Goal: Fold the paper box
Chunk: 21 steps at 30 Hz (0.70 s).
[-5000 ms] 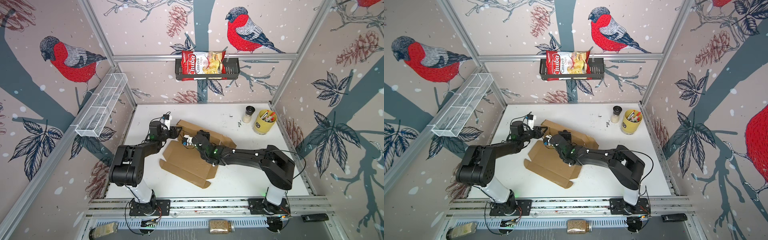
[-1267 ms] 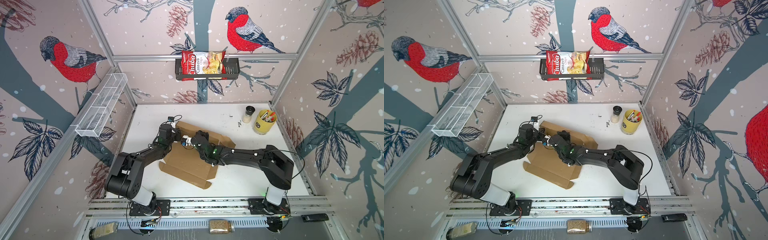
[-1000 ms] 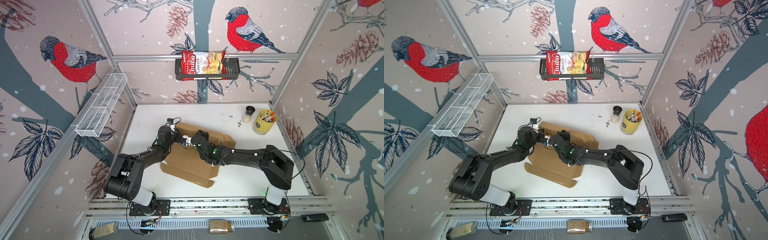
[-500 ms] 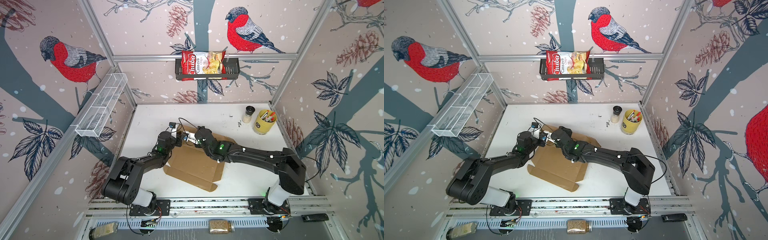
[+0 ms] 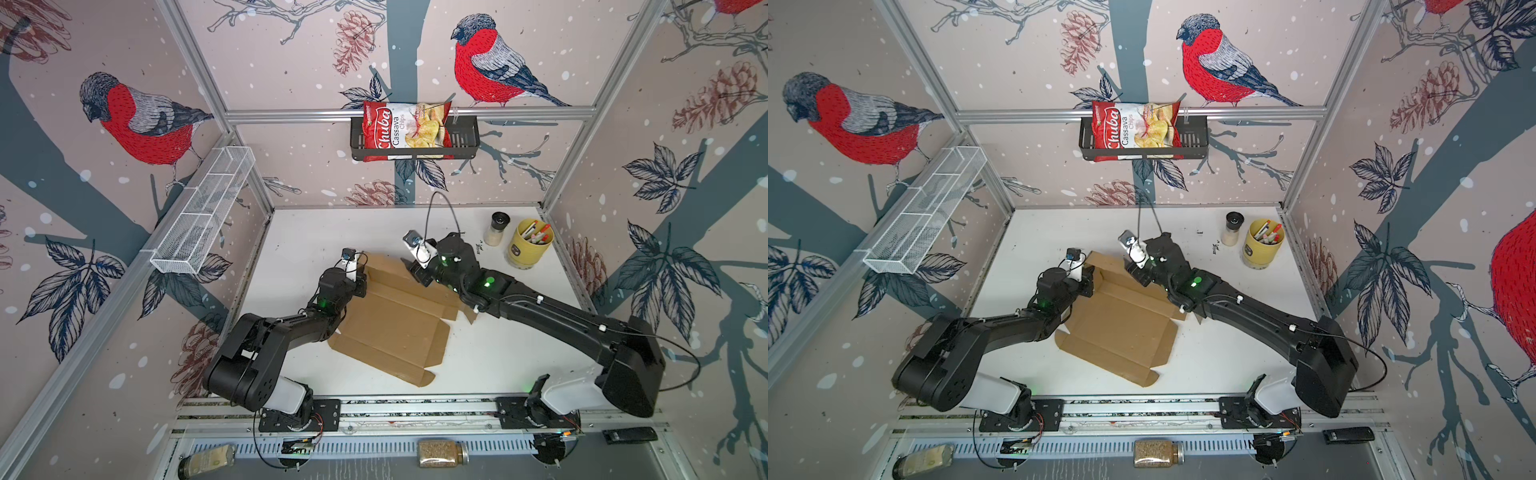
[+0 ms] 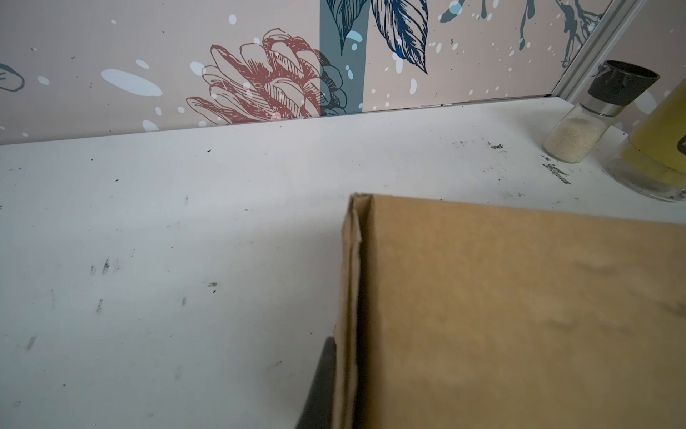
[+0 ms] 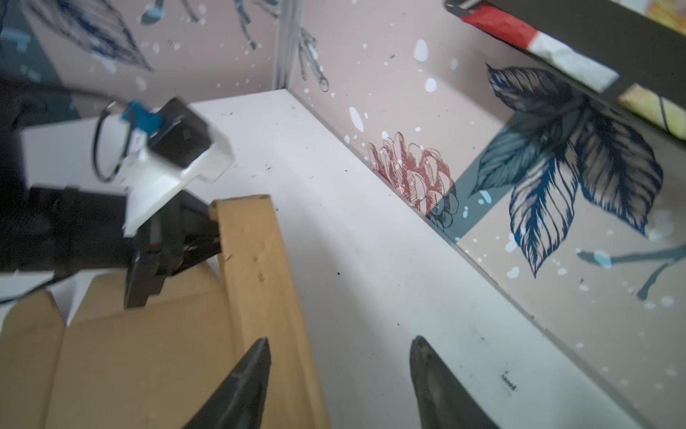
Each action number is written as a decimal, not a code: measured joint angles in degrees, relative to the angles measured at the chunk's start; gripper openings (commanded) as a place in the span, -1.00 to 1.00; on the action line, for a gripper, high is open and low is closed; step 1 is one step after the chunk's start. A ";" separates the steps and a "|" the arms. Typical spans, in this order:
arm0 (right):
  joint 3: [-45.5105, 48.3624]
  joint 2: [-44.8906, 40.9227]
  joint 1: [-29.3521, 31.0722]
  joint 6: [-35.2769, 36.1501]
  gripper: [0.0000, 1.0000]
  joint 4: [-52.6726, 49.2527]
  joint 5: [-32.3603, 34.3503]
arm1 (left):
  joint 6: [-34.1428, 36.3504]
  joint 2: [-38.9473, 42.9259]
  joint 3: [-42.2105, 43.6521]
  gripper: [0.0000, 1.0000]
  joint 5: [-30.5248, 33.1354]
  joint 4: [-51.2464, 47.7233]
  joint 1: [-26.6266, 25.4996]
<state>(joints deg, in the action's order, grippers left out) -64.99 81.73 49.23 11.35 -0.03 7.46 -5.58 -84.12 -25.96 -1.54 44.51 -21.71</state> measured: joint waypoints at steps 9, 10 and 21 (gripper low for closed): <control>-13.18 10.16 -5.01 -23.65 -0.04 -5.20 -11.87 | 1.51 -1.33 0.04 -0.83 0.15 2.40 -4.07; -14.27 11.61 -5.01 -25.31 -0.04 -6.16 -13.60 | 1.53 -1.55 -0.15 -0.83 0.20 2.49 -4.37; -22.62 21.81 -3.39 -31.19 0.00 -14.69 -21.59 | 2.60 -2.49 -0.96 -0.81 0.70 2.78 -5.73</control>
<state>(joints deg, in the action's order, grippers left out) -87.61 103.55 45.84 -19.84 -14.72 -14.13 -2.98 -86.61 -26.92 -0.84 47.29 -27.44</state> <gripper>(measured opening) 0.502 0.095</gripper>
